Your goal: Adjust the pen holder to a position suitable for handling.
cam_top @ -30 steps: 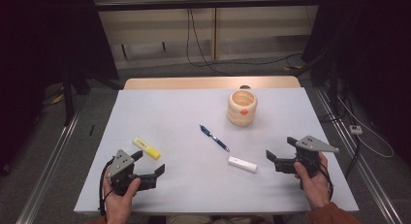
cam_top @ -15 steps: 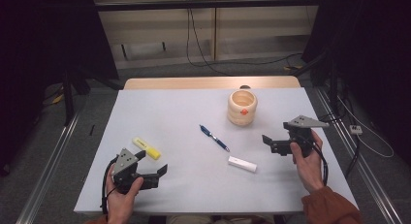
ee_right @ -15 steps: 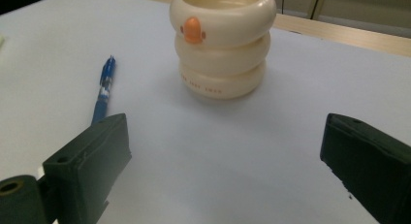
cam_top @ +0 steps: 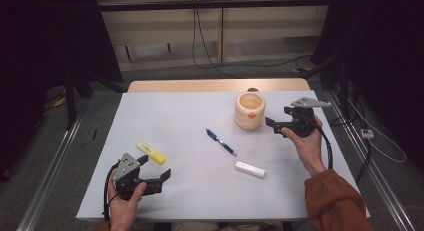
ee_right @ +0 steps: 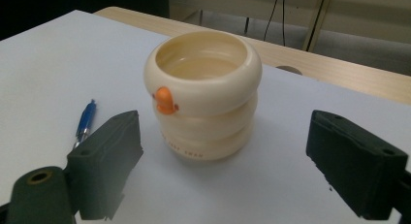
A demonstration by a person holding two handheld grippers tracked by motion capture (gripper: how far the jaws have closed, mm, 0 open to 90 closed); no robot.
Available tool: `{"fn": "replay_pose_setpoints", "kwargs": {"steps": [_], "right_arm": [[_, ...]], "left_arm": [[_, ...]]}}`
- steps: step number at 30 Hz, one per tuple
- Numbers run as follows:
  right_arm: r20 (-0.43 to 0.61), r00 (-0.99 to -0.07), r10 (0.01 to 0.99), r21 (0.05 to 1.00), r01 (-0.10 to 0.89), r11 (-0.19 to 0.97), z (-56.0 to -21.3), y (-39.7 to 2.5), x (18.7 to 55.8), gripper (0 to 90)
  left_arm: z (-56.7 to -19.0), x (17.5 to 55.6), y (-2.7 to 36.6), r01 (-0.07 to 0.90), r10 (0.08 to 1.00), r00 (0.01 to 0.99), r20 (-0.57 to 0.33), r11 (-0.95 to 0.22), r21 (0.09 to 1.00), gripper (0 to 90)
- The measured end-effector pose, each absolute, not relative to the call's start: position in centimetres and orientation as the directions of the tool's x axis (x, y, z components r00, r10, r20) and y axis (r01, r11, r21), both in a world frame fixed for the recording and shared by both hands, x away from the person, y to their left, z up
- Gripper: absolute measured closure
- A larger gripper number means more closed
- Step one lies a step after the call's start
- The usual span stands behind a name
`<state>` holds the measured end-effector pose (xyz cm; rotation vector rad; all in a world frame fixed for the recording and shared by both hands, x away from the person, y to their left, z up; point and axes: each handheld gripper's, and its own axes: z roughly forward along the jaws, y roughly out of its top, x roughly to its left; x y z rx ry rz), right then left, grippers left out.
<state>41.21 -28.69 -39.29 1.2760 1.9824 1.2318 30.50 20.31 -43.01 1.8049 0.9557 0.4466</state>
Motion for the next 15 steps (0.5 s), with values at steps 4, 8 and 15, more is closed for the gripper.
{"fn": "replay_pose_setpoints", "kwargs": {"steps": [4,8,15], "right_arm": [[0.053,-0.45,0.892,0.876,0.45,0.174,-38.7,-28.3,43.2,15.0],[0.037,-0.448,0.893,0.879,0.439,0.184,-38.1,-28.0,45.7,22.1],[0.045,-0.453,0.89,0.862,0.469,0.195,-38.1,-27.4,49.6,34.9]], "left_arm": [[-43.0,30.5,20.4,0.404,0.773,0.624,-0.115,-0.193,0.894,6.6],[-42.9,30.4,20.2,0.396,0.768,0.633,-0.102,-0.208,0.894,6.5],[-43.0,30.4,20.2,0.404,0.763,0.637,-0.109,-0.211,0.89,6.5]]}}
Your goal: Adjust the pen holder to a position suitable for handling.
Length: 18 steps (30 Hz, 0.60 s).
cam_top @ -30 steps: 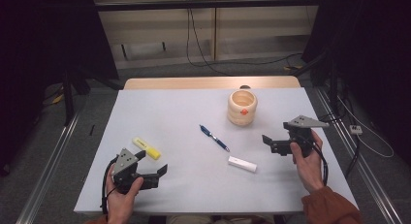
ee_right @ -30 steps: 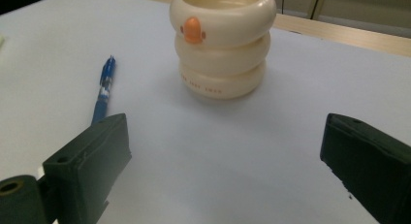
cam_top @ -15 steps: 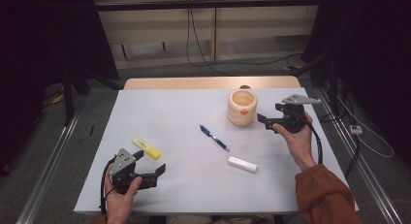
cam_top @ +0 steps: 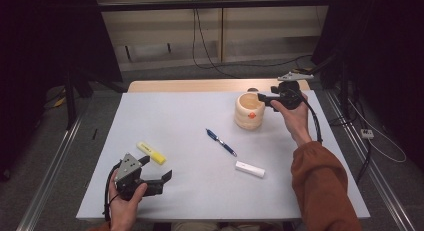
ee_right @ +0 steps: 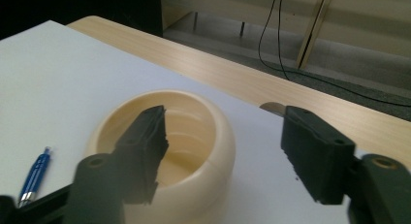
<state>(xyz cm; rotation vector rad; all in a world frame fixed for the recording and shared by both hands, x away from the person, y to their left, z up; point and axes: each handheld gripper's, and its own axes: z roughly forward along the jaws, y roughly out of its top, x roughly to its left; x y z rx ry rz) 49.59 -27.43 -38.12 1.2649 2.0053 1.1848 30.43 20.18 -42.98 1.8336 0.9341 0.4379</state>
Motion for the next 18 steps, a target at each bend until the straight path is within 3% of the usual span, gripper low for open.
{"fn": "replay_pose_setpoints", "kwargs": {"steps": [5,16,18], "right_arm": [[0.047,-0.46,0.887,0.848,0.488,0.208,-39.5,-26.7,51.1,45.3],[0.093,-0.479,0.873,0.823,0.53,0.204,-41.4,-26.7,52.2,55.9],[0.092,-0.484,0.87,0.822,0.531,0.209,-41.5,-26.5,52.2,63.4]], "left_arm": [[-43.1,30.5,20.2,0.41,0.759,0.64,-0.119,-0.207,0.888,6.4],[-43.3,30.6,20.1,0.424,0.752,0.646,-0.131,-0.211,0.881,6.4],[-43.3,30.6,20.1,0.423,0.752,0.646,-0.132,-0.209,0.882,6.4]]}}
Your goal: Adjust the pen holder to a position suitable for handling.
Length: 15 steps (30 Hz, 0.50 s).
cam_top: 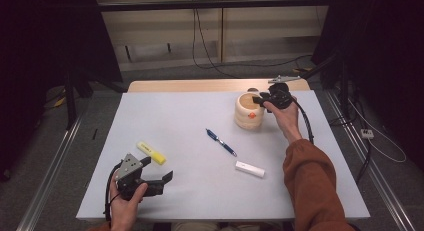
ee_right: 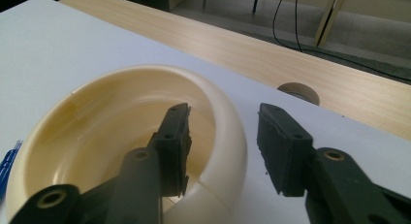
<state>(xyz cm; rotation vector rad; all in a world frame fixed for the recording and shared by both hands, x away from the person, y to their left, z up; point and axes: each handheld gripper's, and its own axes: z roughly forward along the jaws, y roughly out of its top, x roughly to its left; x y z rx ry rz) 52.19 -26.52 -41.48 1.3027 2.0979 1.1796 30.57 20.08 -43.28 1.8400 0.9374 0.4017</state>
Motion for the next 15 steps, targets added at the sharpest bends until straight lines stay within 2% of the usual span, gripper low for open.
{"fn": "replay_pose_setpoints", "kwargs": {"steps": [7,15], "right_arm": [[0.108,-0.474,0.874,0.83,0.527,0.183,-41.3,-26.61,52.07,72.6],[0.092,-0.474,0.876,0.828,0.525,0.197,-40.88,-26.23,51.62,72.7]], "left_arm": [[-43.29,30.56,20.16,0.426,0.751,0.647,-0.134,-0.21,0.88,6.4],[-43.24,30.53,20.18,0.426,0.749,0.648,-0.137,-0.208,0.881,6.4]]}}
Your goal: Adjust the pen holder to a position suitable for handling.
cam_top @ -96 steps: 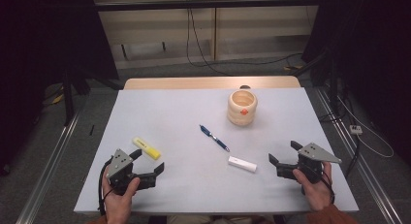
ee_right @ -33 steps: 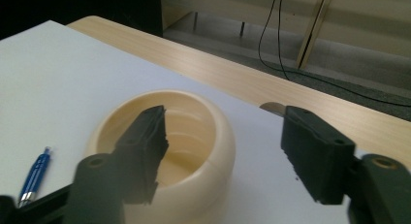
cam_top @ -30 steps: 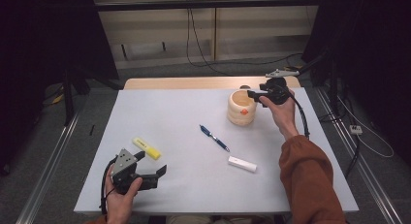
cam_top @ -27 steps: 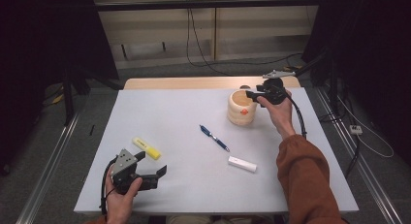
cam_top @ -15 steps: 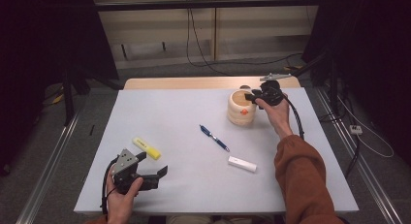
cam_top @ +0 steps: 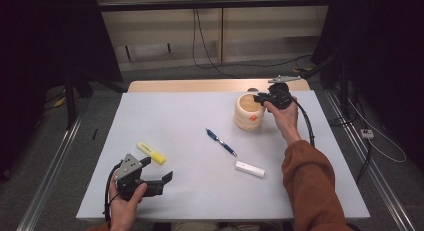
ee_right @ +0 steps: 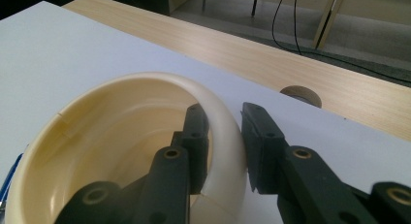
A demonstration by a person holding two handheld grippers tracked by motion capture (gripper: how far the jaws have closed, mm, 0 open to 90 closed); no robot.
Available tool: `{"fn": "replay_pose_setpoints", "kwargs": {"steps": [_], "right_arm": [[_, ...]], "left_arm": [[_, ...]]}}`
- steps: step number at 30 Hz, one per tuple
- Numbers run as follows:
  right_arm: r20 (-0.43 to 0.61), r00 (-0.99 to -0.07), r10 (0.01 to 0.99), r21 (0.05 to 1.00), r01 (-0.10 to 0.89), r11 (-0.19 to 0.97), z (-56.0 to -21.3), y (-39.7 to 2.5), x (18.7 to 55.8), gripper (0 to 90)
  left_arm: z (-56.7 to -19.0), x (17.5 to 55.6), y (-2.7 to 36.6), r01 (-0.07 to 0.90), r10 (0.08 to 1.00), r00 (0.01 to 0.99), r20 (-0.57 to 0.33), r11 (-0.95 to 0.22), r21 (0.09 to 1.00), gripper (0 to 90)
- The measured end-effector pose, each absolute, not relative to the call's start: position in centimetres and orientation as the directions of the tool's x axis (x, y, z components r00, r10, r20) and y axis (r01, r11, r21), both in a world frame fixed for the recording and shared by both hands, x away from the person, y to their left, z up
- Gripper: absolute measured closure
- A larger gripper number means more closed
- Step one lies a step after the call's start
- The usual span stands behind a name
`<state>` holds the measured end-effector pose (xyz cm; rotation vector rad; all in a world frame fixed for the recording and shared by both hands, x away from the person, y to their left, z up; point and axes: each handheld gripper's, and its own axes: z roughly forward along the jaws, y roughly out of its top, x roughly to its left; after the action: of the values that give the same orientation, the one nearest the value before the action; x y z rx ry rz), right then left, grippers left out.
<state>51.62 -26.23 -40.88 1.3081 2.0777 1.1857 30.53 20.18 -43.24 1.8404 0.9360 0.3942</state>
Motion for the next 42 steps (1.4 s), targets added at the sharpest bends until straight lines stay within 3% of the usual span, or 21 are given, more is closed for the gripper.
{"fn": "replay_pose_setpoints", "kwargs": {"steps": [14,42], "right_arm": [[0.101,-0.511,0.854,0.848,0.493,0.195,-39.4,-24.0,50.4,72.9],[0.109,-0.533,0.839,0.827,0.516,0.221,-40.4,-20.7,49.2,73.0]], "left_arm": [[-43.3,30.6,20.1,0.43,0.746,0.652,-0.137,-0.215,0.877,6.4],[-43.2,30.5,20.2,0.432,0.742,0.655,-0.141,-0.215,0.876,6.4]]}}
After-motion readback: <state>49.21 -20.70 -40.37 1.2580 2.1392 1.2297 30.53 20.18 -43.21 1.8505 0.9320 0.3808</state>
